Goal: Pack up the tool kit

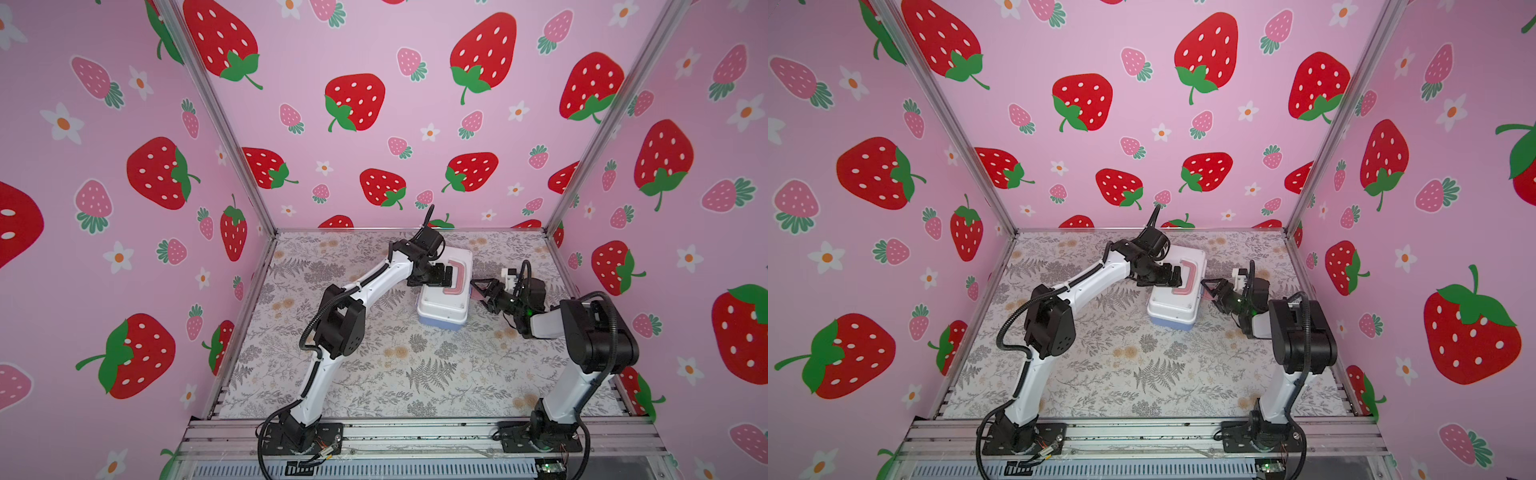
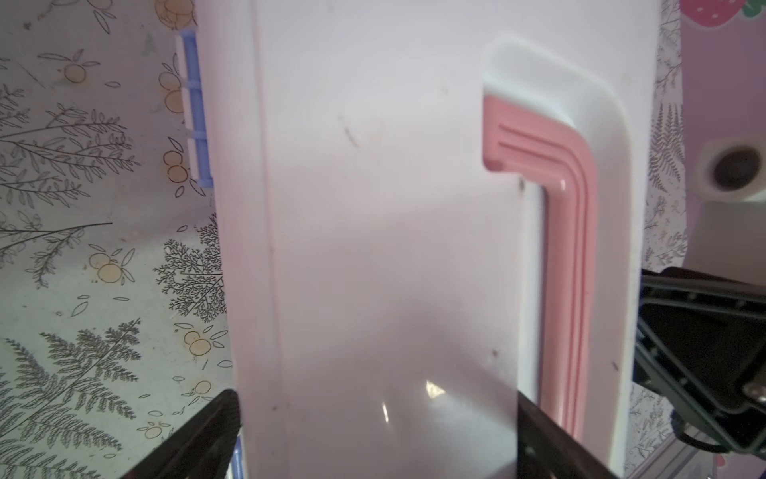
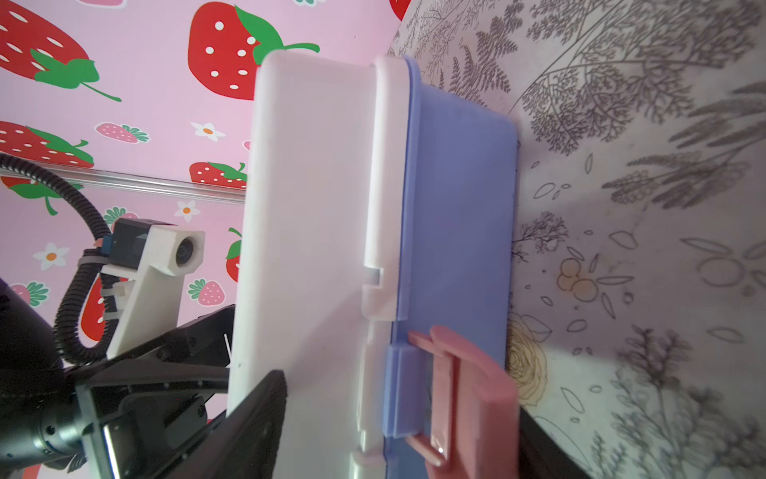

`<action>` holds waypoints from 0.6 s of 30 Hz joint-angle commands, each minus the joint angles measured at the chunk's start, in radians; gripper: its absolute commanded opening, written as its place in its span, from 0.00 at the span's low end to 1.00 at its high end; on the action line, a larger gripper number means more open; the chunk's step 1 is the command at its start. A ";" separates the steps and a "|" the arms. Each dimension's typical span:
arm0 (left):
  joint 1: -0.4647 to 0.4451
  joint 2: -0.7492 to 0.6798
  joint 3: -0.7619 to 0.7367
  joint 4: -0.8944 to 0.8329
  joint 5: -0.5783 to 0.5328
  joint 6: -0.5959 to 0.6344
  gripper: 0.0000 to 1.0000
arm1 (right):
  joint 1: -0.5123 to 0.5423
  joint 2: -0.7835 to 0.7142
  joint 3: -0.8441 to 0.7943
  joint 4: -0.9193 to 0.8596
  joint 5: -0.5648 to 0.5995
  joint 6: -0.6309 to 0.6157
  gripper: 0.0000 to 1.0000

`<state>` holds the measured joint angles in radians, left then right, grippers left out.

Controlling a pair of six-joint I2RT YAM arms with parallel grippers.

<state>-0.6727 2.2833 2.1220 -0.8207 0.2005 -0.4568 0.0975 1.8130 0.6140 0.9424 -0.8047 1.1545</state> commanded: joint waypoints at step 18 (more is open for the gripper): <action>-0.024 0.084 0.012 -0.127 0.007 0.025 0.99 | 0.035 -0.075 -0.007 -0.030 -0.030 -0.029 0.59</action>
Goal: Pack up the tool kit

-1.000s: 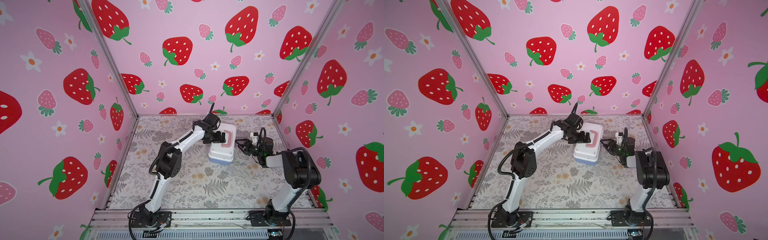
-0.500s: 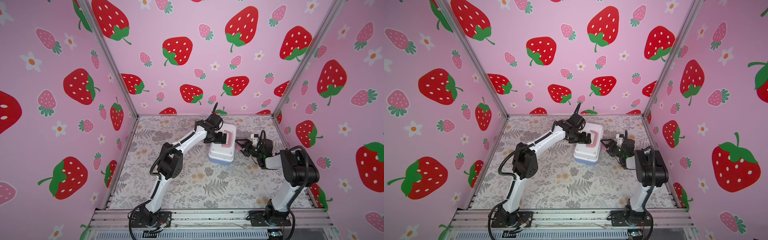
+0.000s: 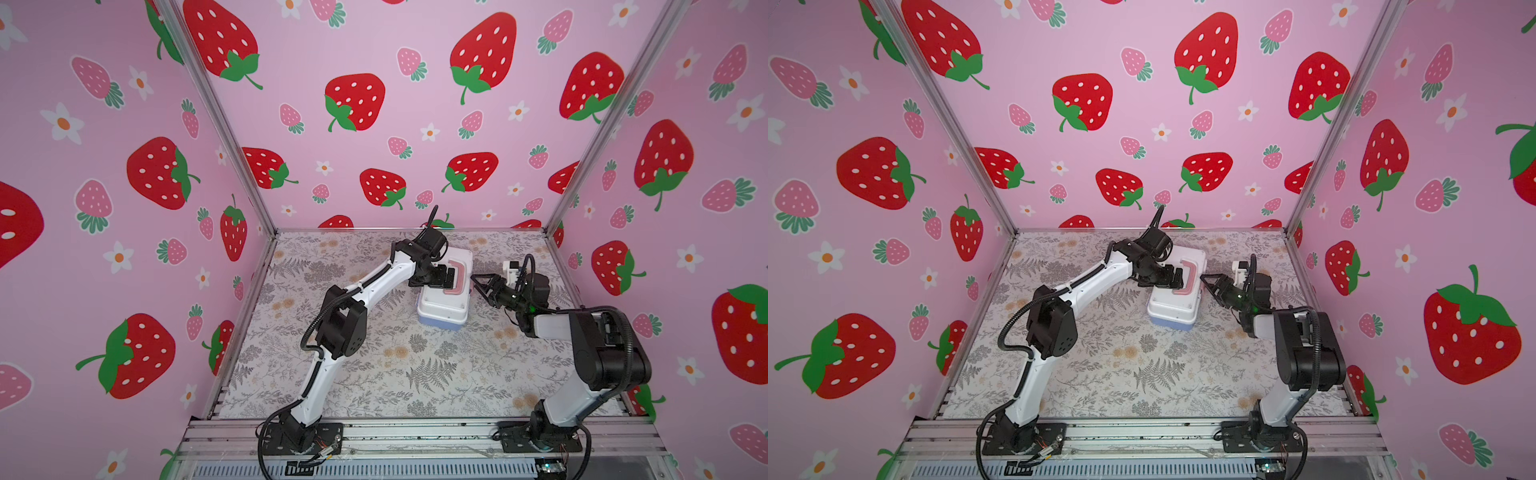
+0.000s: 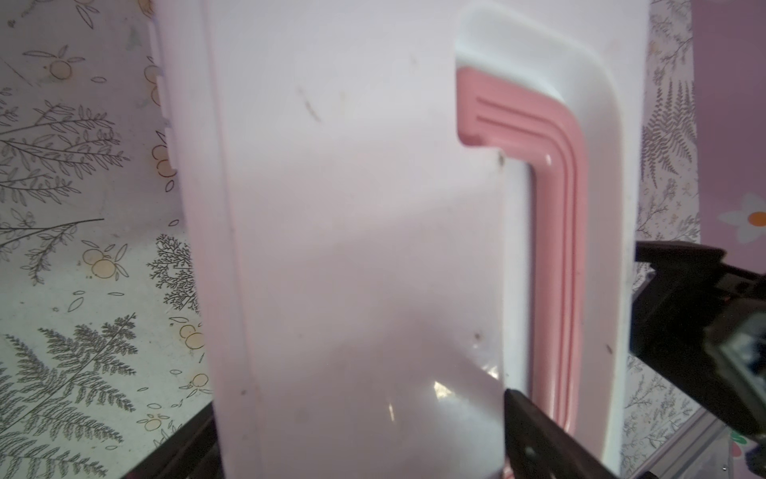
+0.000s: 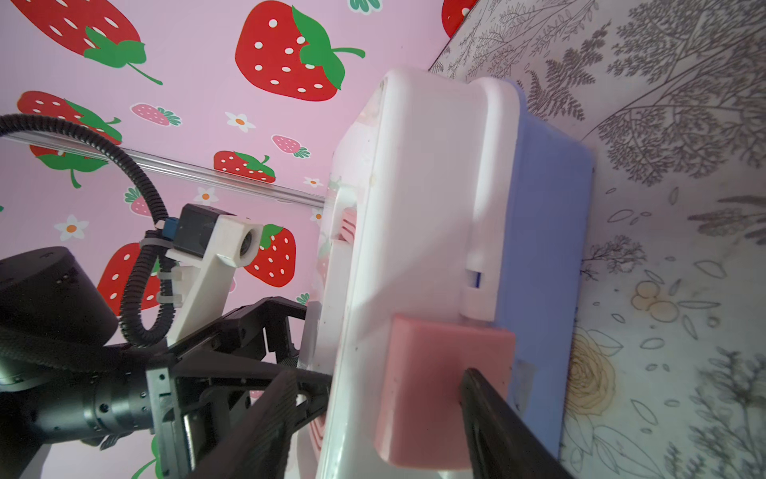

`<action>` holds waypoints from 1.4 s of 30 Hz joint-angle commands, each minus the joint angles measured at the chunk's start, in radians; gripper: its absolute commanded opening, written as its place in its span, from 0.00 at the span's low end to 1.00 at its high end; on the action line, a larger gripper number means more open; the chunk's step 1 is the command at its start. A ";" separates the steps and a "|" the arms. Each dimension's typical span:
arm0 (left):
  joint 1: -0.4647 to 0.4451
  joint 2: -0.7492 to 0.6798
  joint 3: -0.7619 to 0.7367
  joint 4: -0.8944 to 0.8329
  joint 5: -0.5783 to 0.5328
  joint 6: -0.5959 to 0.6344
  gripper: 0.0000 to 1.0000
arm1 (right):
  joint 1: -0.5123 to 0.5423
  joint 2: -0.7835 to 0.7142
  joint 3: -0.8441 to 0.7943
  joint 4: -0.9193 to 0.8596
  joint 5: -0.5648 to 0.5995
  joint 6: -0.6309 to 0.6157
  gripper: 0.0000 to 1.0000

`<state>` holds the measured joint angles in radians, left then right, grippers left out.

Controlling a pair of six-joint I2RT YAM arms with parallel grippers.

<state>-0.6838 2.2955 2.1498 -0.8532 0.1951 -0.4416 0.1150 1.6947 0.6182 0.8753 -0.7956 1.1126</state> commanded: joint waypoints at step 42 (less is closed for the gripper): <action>-0.011 0.059 -0.036 -0.085 0.037 0.001 0.98 | 0.023 0.285 -0.056 0.389 -0.097 0.191 0.58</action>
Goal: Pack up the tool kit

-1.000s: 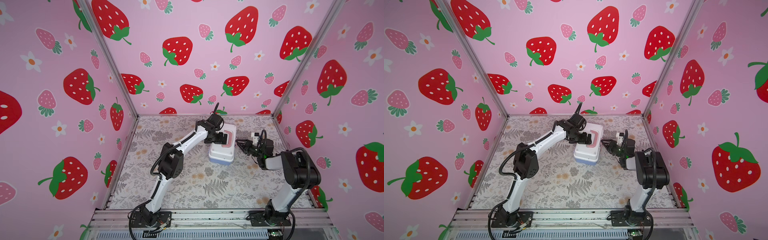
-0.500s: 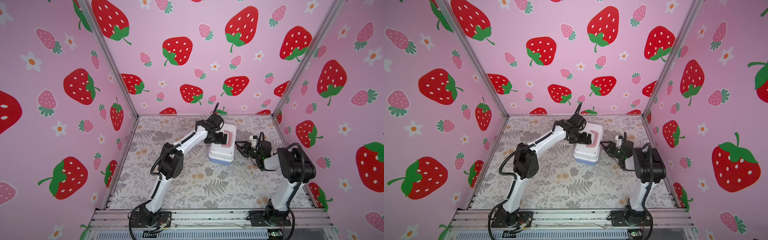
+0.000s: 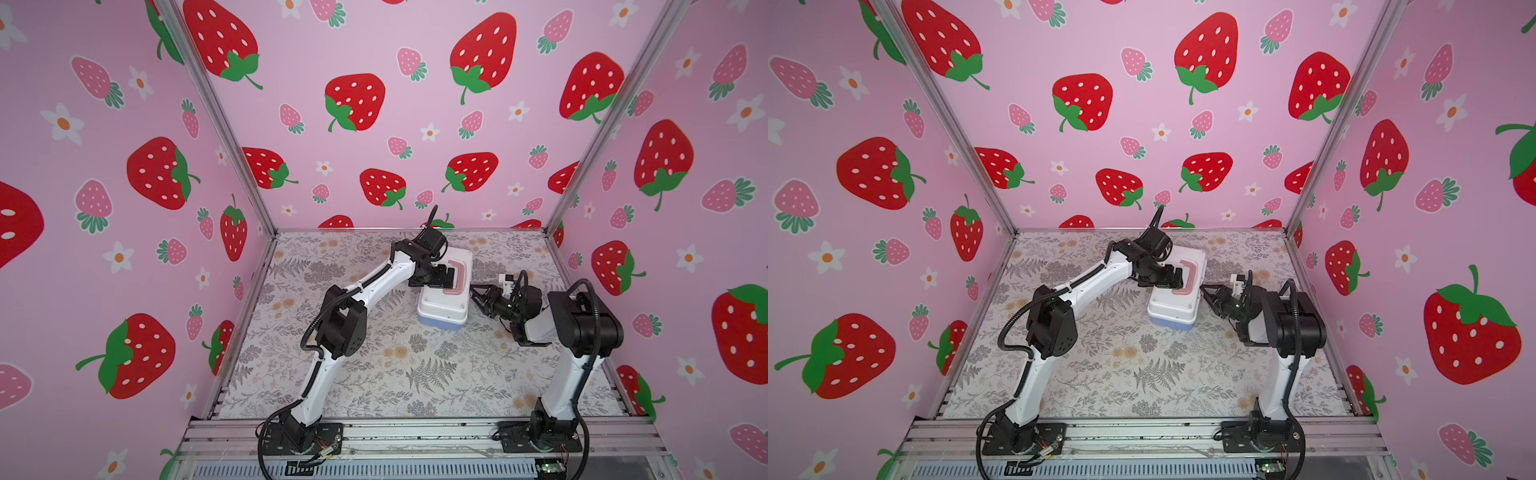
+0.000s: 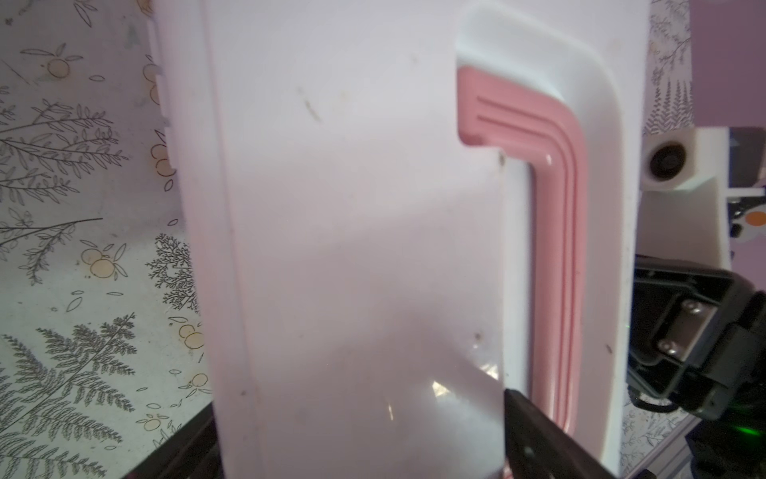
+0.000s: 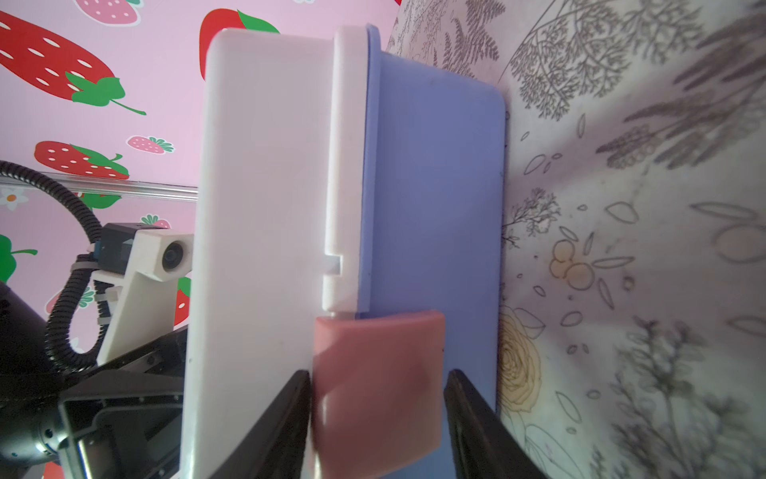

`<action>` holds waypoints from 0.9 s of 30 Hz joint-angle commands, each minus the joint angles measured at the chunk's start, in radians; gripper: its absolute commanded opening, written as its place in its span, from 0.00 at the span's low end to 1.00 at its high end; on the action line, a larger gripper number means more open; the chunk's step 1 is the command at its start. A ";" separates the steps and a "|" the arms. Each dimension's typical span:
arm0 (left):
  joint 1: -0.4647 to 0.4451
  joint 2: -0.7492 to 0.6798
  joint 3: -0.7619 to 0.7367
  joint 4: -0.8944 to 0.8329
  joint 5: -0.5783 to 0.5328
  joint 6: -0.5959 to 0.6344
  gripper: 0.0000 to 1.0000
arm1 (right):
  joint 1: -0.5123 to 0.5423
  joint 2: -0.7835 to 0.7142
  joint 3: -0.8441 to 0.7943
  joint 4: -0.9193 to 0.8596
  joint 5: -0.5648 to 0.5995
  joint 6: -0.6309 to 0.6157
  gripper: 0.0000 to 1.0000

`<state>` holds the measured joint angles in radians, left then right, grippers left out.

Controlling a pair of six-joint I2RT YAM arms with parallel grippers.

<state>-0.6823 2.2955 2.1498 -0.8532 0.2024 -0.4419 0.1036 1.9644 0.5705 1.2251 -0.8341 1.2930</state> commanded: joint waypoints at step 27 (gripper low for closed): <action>-0.013 0.068 -0.029 -0.076 0.057 -0.009 0.98 | 0.091 0.211 0.037 0.626 -0.025 0.433 0.75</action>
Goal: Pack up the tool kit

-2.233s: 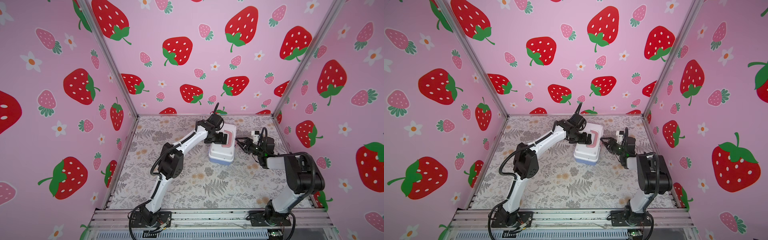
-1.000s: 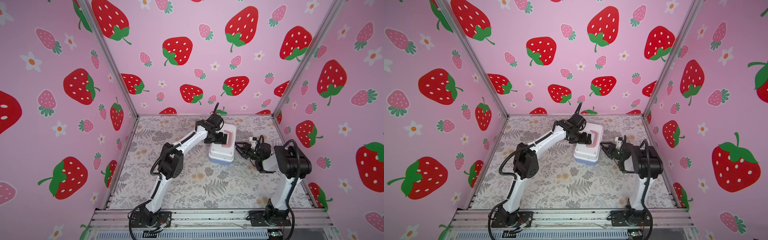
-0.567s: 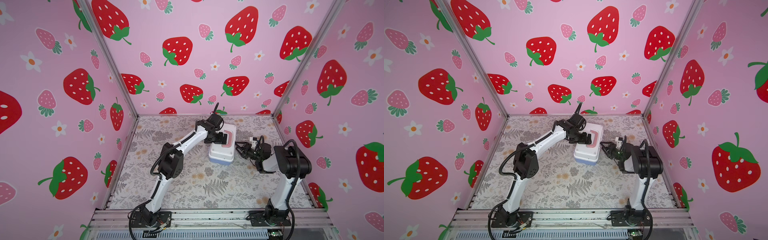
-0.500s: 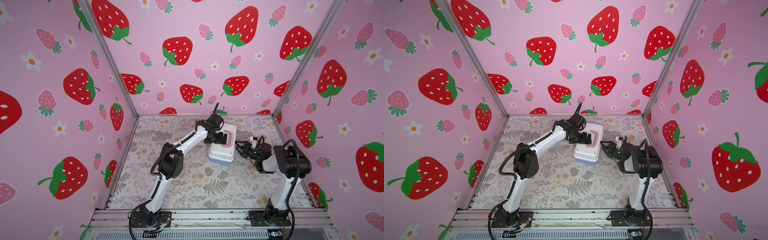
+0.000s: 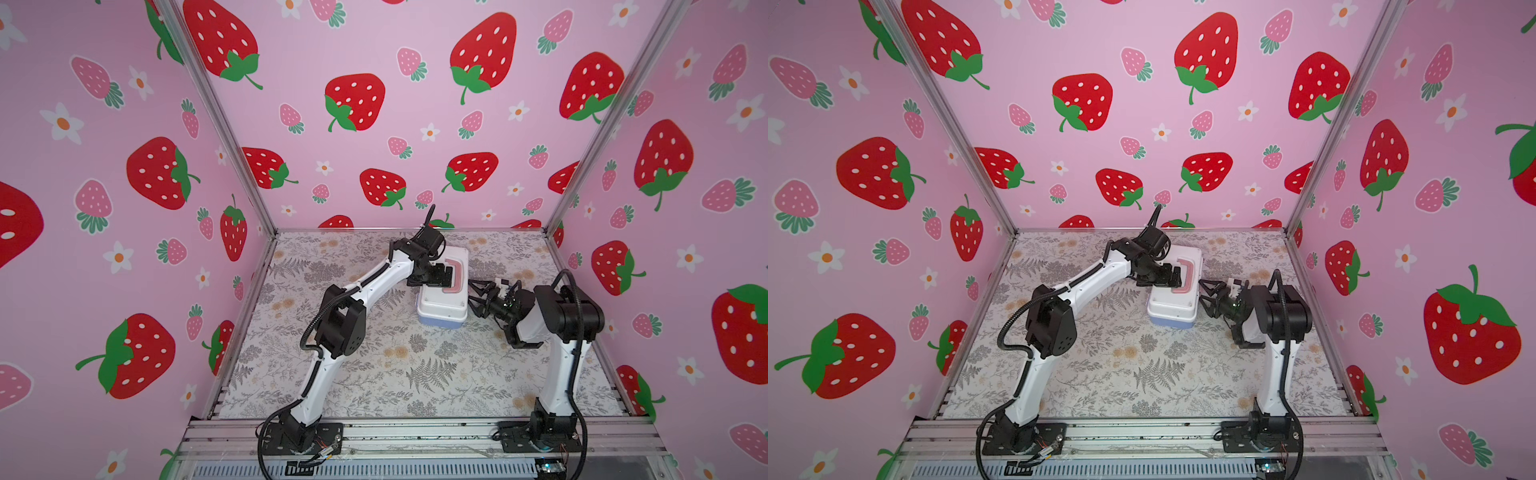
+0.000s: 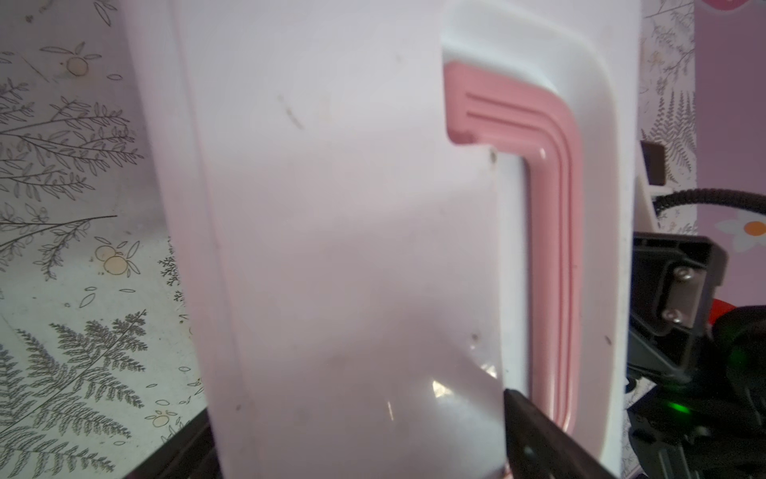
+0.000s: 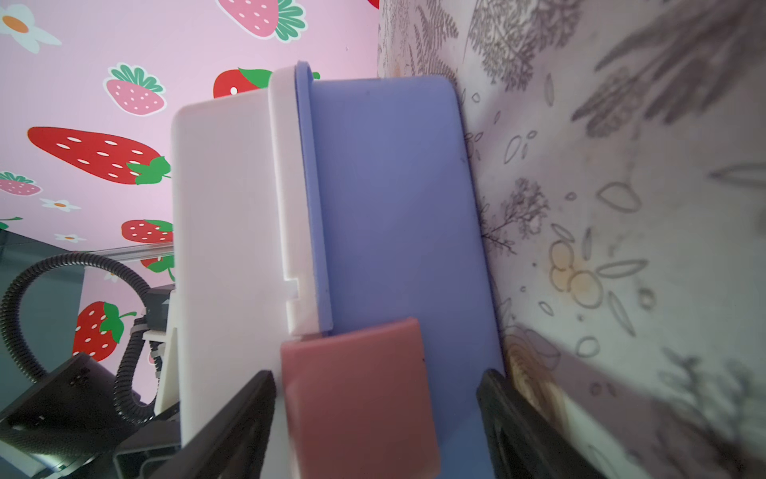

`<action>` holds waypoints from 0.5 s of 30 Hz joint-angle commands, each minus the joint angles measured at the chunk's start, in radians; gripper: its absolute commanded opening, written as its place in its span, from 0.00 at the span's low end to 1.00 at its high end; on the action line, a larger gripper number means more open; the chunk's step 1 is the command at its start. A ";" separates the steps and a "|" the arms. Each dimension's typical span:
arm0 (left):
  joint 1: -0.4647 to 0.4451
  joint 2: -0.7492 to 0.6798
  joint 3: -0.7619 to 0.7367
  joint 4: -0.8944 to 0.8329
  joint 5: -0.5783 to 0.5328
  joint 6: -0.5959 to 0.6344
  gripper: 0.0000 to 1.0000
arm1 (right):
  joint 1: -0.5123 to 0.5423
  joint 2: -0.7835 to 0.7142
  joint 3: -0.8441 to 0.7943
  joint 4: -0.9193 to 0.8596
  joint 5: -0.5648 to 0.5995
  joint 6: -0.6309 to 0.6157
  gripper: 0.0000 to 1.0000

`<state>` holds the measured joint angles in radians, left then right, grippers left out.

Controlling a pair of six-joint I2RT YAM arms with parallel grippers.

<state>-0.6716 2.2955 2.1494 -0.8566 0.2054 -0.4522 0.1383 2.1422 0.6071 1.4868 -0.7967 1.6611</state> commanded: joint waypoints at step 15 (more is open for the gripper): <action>-0.022 0.065 -0.041 -0.075 0.054 0.006 0.98 | 0.042 -0.088 -0.039 0.385 -0.053 0.105 0.68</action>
<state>-0.6716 2.2955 2.1494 -0.8566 0.2050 -0.4526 0.1444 2.0975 0.5777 1.4841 -0.7933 1.7454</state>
